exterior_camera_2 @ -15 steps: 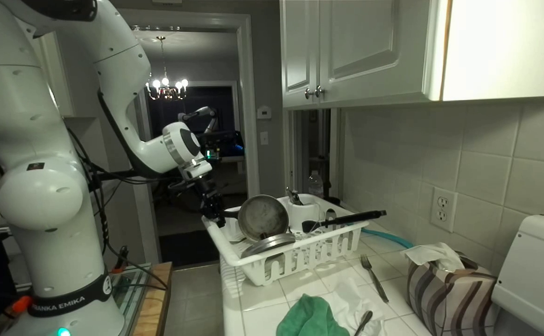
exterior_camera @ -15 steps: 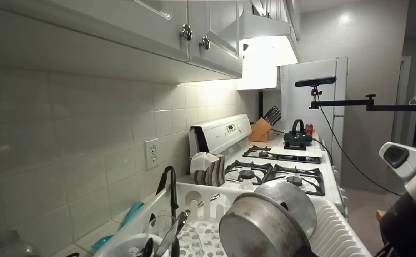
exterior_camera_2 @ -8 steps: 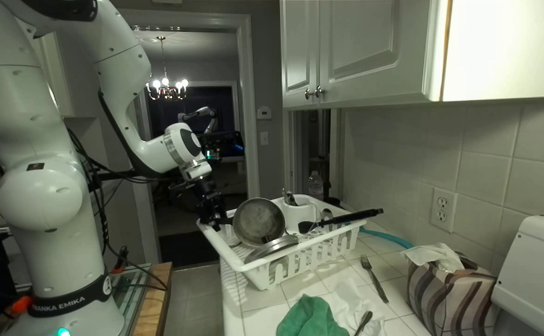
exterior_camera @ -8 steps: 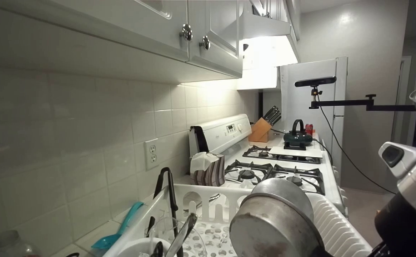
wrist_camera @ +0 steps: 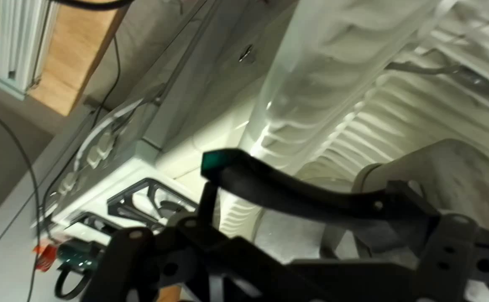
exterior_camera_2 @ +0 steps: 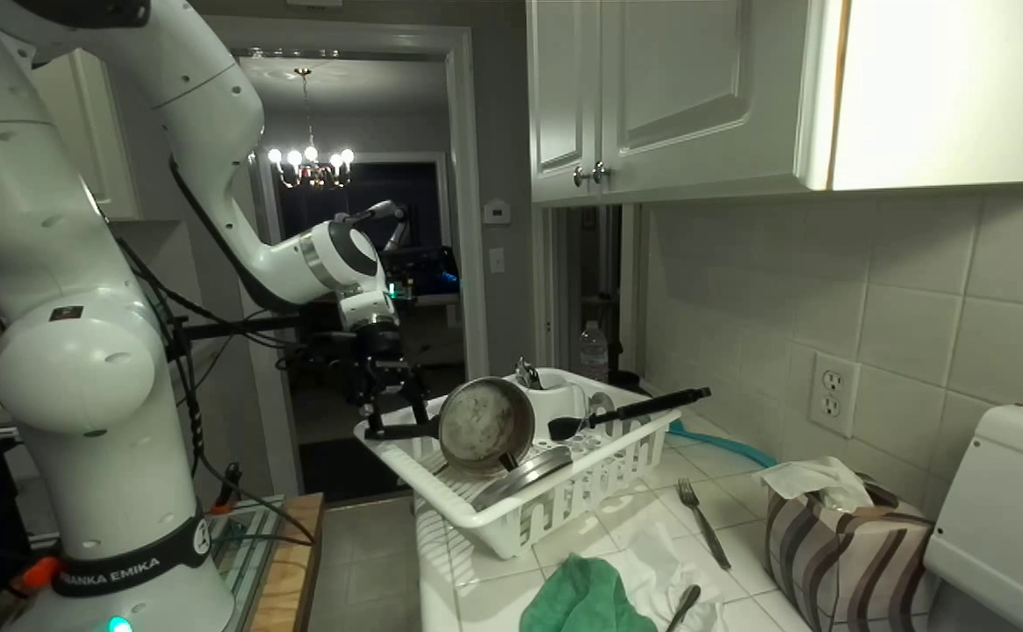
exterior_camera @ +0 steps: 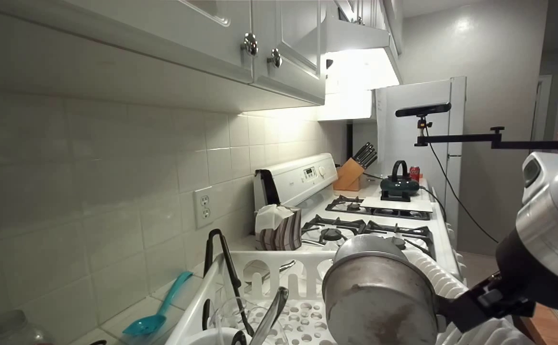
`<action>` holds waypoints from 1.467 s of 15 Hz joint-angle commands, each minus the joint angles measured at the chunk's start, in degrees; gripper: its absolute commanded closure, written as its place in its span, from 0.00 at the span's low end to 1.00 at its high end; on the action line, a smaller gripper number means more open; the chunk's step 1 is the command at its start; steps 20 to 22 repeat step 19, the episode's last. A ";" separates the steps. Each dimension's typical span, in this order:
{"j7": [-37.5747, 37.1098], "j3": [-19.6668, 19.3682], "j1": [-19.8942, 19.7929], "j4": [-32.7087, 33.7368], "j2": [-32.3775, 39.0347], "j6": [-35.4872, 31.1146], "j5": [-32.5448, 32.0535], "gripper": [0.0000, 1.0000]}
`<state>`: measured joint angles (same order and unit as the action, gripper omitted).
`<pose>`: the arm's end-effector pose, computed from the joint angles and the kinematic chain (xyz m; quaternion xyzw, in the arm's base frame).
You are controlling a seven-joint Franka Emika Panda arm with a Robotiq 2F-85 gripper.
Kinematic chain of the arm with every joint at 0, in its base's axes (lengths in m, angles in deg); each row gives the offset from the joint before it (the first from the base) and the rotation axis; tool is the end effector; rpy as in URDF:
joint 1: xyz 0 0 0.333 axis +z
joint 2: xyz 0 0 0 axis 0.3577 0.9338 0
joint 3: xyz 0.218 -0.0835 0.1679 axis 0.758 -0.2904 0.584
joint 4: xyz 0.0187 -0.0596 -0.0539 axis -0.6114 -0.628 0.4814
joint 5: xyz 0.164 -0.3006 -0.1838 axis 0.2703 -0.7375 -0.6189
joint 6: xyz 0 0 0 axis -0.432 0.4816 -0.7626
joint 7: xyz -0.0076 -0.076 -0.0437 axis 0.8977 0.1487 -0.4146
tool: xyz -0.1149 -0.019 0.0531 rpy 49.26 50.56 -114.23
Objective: Put the pot on the dish rack
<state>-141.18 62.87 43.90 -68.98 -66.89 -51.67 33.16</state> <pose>0.2641 0.2288 0.2280 0.8672 -0.3642 0.2265 0.2530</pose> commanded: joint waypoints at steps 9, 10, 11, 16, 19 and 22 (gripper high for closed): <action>-5.33 3.14 1.57 5.12 -4.01 21.75 -0.48 0.00; -7.66 2.86 1.42 5.22 -4.70 22.39 1.50 0.00; -9.59 2.87 1.42 5.10 -5.41 23.18 2.86 0.00; -17.98 1.97 0.75 4.44 -8.72 26.92 10.59 0.00; -17.97 2.12 0.53 5.77 -6.59 27.19 9.62 0.00; -17.97 2.12 0.53 5.77 -6.59 27.19 9.62 0.00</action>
